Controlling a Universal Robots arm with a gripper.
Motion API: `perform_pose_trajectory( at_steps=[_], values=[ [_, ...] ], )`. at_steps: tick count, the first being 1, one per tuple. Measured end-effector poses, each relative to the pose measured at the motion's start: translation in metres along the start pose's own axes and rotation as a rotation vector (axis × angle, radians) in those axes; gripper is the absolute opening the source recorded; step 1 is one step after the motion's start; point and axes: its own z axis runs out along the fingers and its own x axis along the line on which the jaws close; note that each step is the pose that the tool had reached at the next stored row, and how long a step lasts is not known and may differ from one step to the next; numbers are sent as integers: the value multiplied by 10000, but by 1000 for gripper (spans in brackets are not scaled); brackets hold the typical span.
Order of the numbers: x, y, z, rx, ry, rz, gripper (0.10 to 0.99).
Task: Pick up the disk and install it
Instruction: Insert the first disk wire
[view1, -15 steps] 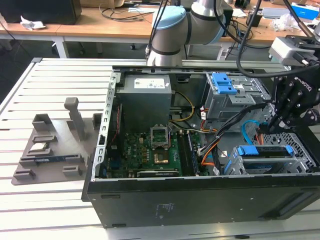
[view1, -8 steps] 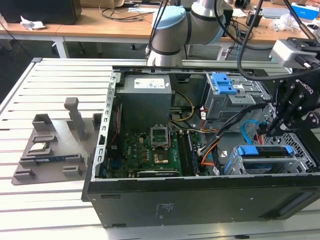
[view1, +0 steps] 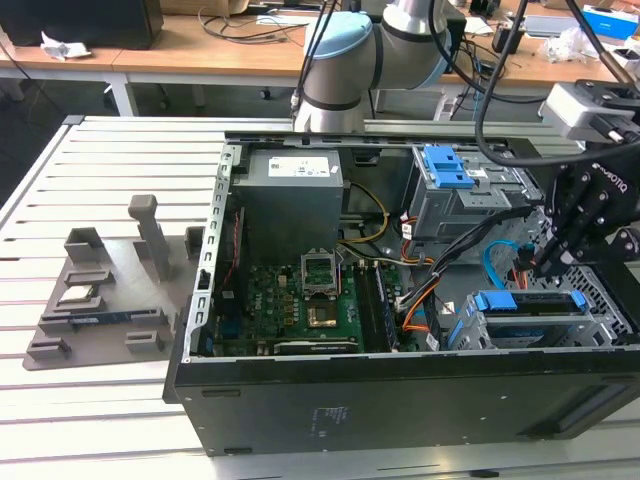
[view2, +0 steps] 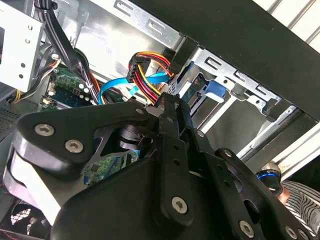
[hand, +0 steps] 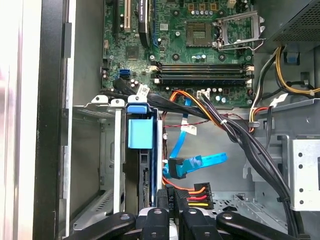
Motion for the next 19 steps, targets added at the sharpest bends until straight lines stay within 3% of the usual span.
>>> perform_pose_trajectory(
  at_steps=[12,19],
  values=[
    [178,-6,56,0,24,2,173],
    [180,-29,76,1,40,2,173]
  ],
)
